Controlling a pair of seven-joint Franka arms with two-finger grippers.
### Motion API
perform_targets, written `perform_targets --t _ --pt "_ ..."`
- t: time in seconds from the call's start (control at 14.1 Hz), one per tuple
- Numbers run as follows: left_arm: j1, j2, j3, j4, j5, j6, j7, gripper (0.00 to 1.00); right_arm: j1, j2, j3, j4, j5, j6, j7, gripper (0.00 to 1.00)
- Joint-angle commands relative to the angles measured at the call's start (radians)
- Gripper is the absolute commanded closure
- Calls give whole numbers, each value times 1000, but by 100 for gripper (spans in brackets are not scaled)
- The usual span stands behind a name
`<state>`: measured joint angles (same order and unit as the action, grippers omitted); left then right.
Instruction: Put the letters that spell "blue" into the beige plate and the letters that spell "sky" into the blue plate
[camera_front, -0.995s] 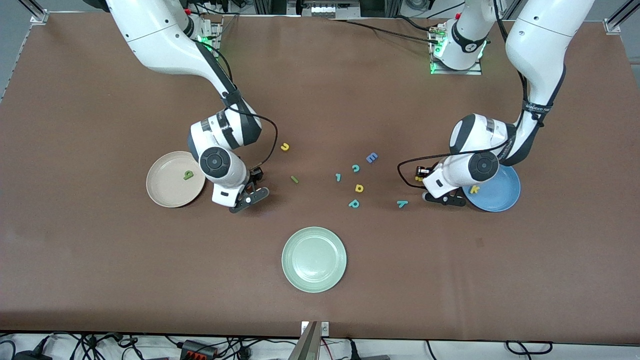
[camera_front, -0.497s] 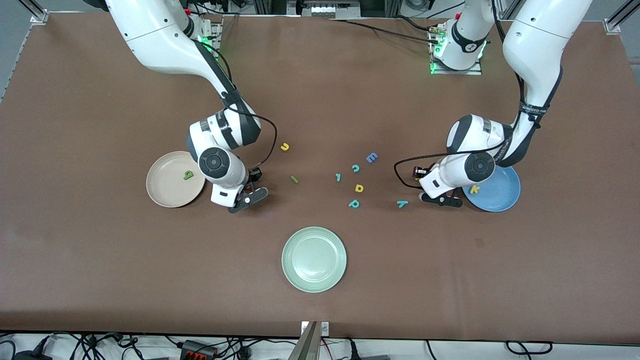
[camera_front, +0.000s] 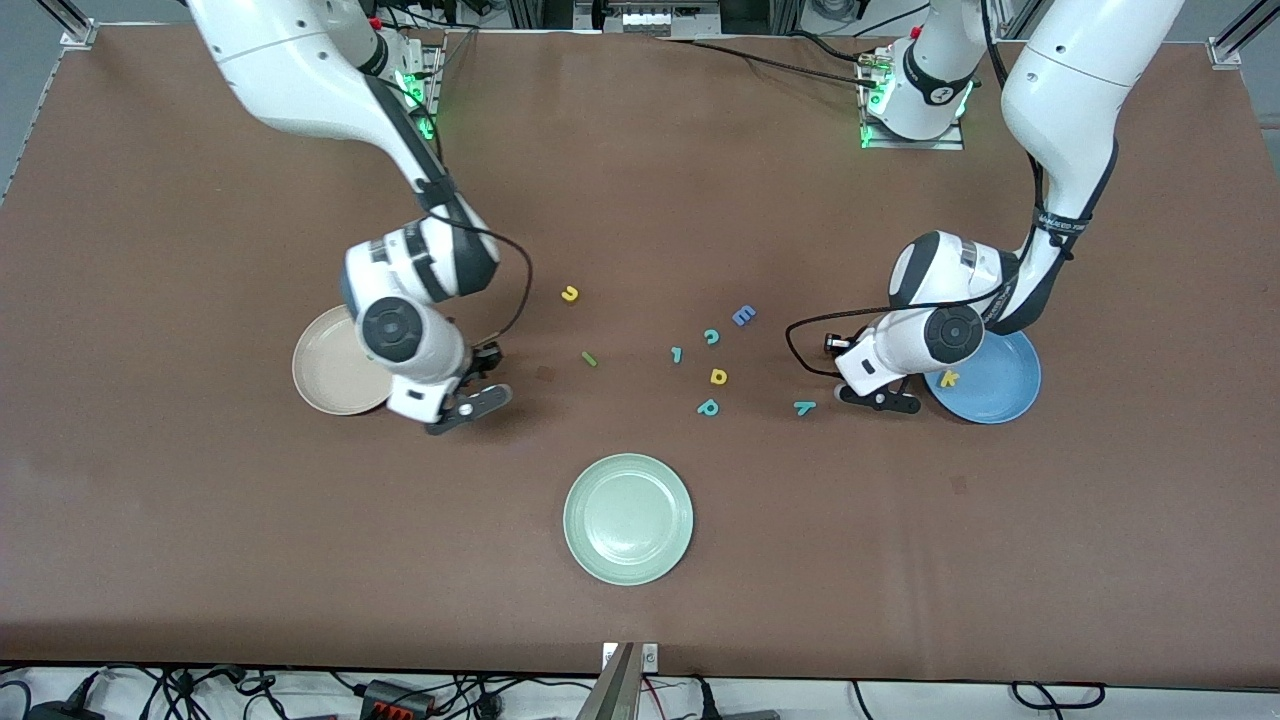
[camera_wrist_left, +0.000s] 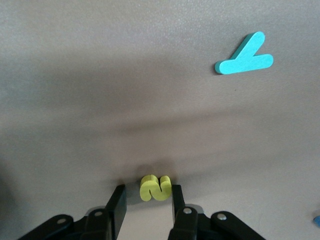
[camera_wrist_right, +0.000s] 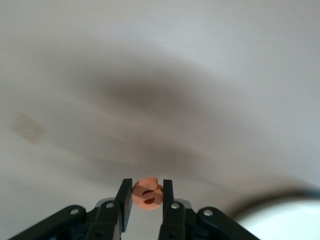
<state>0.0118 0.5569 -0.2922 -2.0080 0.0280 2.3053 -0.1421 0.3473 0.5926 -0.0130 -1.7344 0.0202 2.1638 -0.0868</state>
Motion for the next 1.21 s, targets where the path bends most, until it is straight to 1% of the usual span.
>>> perform_targets --t 0.0,0.07,0.14,0.36,0.5,0.57,0.64,0.71,0.85,0.92,0.99,1.07,1.14 --pt "2 1 -5 -9 10 26 13 80 -140 -45 16 -27 0 -86 -30 91" --pt "5 1 -4 -9 10 26 13 88 -177 -57 16 -36 0 -122 -28 91" --pt "8 1 -4 -9 10 26 13 91 -209 -62 16 -56 0 -145 -28 91" --pt "13 3 -4 -9 10 26 13 96 -296 -59 15 -111 -3 -145 -30 91" --pt "13 -3 -4 -8 10 20 13 98 -315 -39 15 -117 -5 -131 -28 89" --pt "11 -15 -4 -8 10 17 12 99 -320 -36 15 -119 -5 -119 -27 75" --pt "10 -26 -4 -6 10 13 9 99 -323 -33 15 -116 -3 -114 -13 33" --pt "10 -43 -4 5 10 -21 7 99 -321 -40 15 -106 -3 -123 -11 0" --pt "13 -67 11 31 13 -107 9 99 -301 -92 22 -93 -3 -137 -4 0" --pt "17 -71 24 44 32 -148 10 99 -265 -117 25 -91 -3 -151 25 0" --pt "28 -77 42 79 103 -200 10 98 -230 -128 27 -90 4 -150 41 0" --pt "45 -74 45 103 174 -254 15 98 -193 -128 30 -76 12 -139 41 0" --pt "71 -72 44 106 200 -266 15 98 -148 -116 30 -47 12 -134 39 0"
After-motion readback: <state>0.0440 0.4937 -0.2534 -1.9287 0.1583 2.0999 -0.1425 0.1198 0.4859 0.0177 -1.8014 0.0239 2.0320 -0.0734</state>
